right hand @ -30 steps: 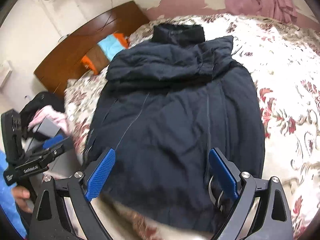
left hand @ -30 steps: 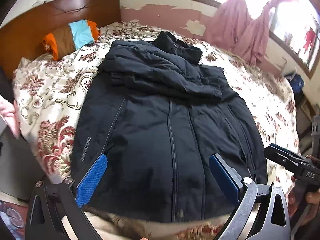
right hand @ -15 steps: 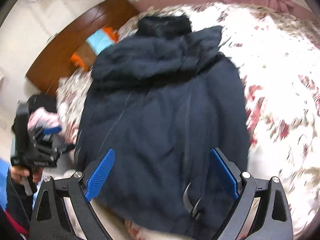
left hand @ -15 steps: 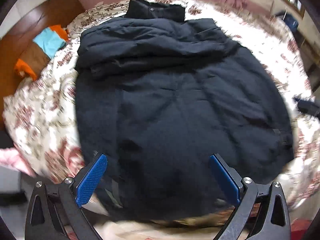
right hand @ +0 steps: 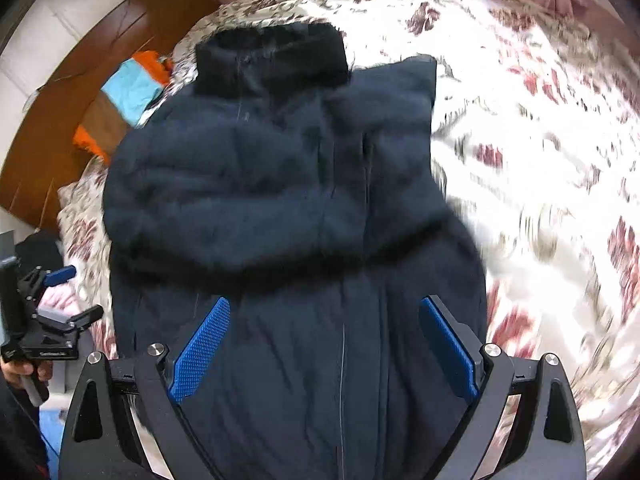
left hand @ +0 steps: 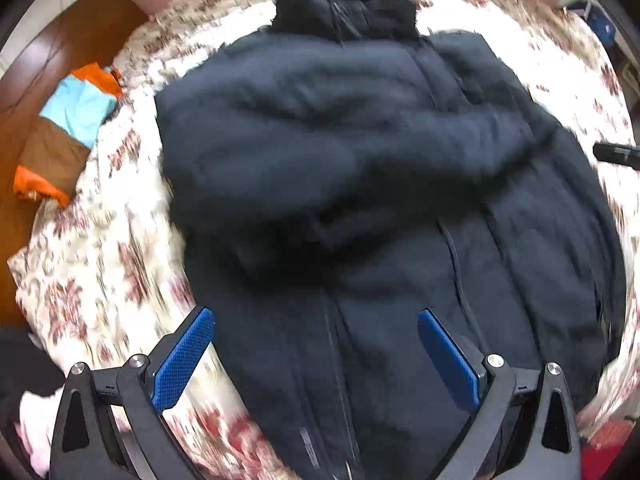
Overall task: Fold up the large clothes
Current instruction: 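Move both open grippers over the jacket body toward the collar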
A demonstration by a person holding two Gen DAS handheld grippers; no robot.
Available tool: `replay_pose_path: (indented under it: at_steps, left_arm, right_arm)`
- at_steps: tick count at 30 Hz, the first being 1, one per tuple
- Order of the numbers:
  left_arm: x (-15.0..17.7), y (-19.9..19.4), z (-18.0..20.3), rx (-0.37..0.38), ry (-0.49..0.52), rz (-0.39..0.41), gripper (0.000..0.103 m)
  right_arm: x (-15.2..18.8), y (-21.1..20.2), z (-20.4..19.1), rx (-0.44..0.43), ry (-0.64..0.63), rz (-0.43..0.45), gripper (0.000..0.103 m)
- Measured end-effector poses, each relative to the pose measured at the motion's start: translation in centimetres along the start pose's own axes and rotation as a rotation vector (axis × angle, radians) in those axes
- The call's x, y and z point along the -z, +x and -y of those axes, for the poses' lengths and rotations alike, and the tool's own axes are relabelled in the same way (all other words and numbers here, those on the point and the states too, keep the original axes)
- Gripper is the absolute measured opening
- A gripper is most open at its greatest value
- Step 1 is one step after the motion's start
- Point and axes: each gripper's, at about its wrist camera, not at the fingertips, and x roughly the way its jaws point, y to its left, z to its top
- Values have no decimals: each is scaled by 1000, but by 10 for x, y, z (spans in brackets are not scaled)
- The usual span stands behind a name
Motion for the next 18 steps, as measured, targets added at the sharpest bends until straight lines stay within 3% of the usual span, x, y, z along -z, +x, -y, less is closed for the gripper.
replay_pose_path:
  at_steps: [4,7,12,15,18]
  left_arm:
    - [-56,-3,-23,-15,-90,123,103]
    - [-98,-6,-38,-8,-173,242,103]
    - [-124,-12,-67,161,-313,376,103]
    - [-141,-5,-80,226,-331,406,103]
    - [-161,6,-79,217,-325,451,103]
  right_arm:
    - [-43,4,-1,-4,81,80,93]
    - [-72,10,-6,-33,75,206,93]
    - [-105,29,-14,-18,46,377,93]
    - [-122,39,-11,-18,100,390,93]
    - [-142,49,-12,-9,130,392,93]
